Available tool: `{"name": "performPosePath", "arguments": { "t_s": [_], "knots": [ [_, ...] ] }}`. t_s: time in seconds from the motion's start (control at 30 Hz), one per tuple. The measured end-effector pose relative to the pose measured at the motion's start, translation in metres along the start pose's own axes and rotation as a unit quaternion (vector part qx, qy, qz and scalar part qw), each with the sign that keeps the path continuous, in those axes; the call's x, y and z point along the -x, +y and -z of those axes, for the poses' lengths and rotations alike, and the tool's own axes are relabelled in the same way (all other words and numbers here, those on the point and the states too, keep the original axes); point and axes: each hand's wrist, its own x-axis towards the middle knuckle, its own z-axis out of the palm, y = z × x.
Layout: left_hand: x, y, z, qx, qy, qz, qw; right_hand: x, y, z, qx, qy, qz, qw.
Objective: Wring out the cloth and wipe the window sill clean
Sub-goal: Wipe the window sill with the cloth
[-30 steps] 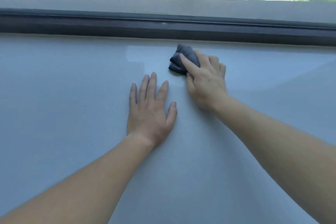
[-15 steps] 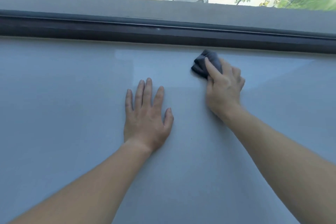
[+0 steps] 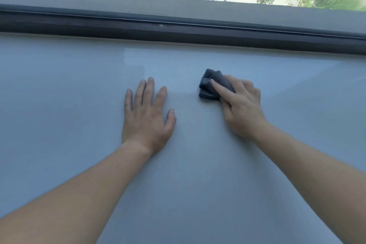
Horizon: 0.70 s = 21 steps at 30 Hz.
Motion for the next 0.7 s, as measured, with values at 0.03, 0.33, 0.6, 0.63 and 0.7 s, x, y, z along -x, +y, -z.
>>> {"name": "performPosePath", "arguments": {
  "t_s": [0.03, 0.33, 0.6, 0.63, 0.7],
  "knots": [
    [0.001, 0.000, 0.001, 0.001, -0.001, 0.001, 1.000, -0.008, 0.014, 0.003, 0.008, 0.013, -0.052, 0.999],
    [0.002, -0.001, -0.002, -0.001, 0.003, 0.003, 1.000, 0.060, -0.017, -0.004, -0.022, -0.001, -0.008, 1.000],
    [0.033, 0.015, 0.004, 0.059, 0.037, -0.018, 0.997, 0.057, 0.000, 0.005, -0.017, 0.045, -0.171, 0.984],
    [0.051, 0.024, 0.004, 0.078, 0.054, -0.016, 0.995, 0.072, -0.013, 0.003, -0.025, 0.035, -0.140, 0.989],
    [0.095, 0.040, -0.001, 0.115, 0.065, -0.001, 0.991, 0.109, -0.030, 0.004, -0.029, 0.003, -0.035, 0.999]
  ]
}}
